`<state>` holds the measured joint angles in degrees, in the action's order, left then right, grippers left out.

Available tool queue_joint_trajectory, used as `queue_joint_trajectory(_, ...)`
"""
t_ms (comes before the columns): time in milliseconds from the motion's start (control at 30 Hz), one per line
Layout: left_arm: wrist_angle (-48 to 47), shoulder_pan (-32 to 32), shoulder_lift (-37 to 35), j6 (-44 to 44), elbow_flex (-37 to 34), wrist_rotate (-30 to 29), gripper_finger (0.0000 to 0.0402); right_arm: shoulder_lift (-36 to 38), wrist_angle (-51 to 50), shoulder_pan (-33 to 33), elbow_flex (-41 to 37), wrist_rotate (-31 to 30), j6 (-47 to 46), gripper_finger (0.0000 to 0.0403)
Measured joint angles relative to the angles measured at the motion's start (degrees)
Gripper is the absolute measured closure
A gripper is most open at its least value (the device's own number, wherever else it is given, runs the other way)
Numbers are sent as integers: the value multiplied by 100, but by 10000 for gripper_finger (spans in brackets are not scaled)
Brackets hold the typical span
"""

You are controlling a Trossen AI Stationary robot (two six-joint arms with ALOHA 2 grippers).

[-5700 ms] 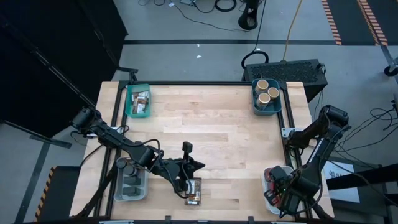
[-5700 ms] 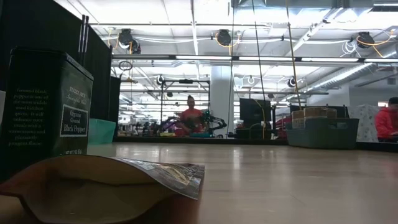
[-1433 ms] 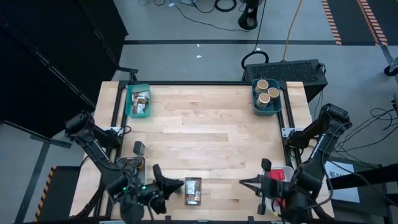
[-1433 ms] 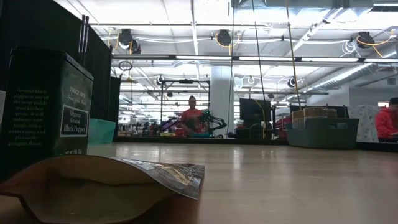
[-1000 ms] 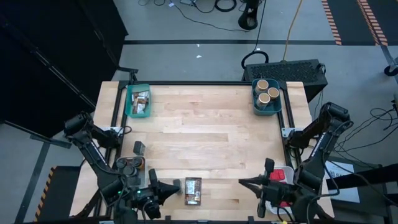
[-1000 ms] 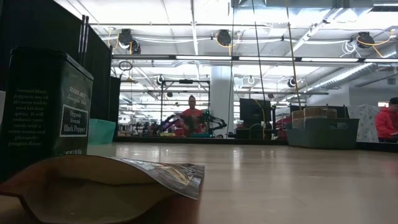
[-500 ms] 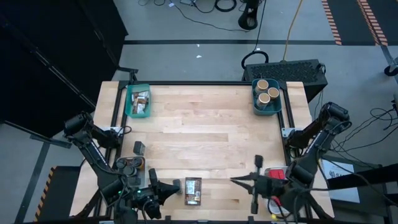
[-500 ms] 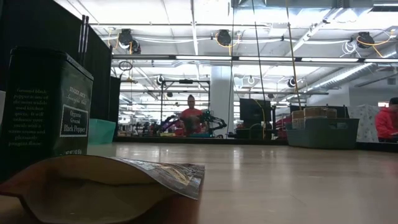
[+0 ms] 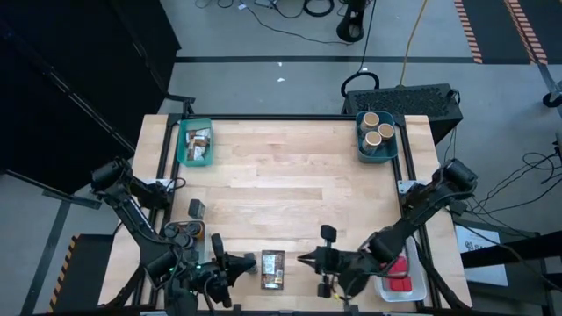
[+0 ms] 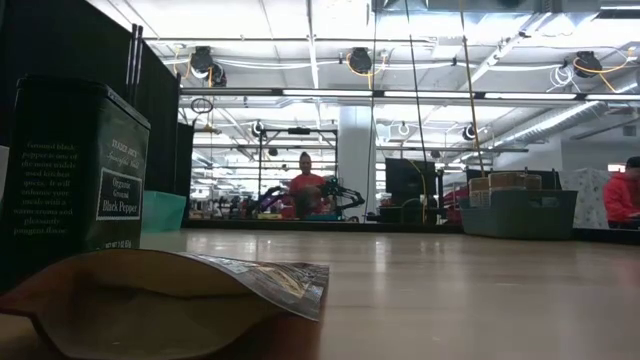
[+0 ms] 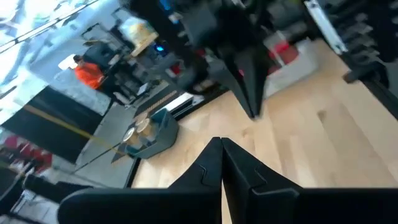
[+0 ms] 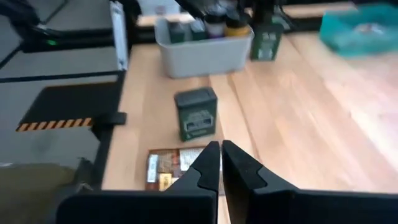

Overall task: Sort spices by type
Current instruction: Put the brown seasoning pack into the light green bin

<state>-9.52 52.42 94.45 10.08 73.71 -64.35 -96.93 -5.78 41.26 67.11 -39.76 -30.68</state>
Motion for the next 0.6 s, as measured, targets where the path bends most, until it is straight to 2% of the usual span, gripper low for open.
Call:
queue_joint_trajectory(67, -2, 11, 0, -93, 0, -286, 395, -190, 58, -137, 0, 203, -216, 403)
queue_joint_trajectory(200, -20, 20, 0, -129, 0, -1045, 395, -570, 332, -415, 0, 1094, -418, 403)
queue_joint_trajectory(267, -49, 20, 0, -210, 0, -1260, 395, -726, 511, -508, 0, 1339, -466, 403)
queue_joint_trajectory(600, -63, 22, 0, -222, 0, -1280, 395, -919, 741, -750, 7, 1434, -251, 403)
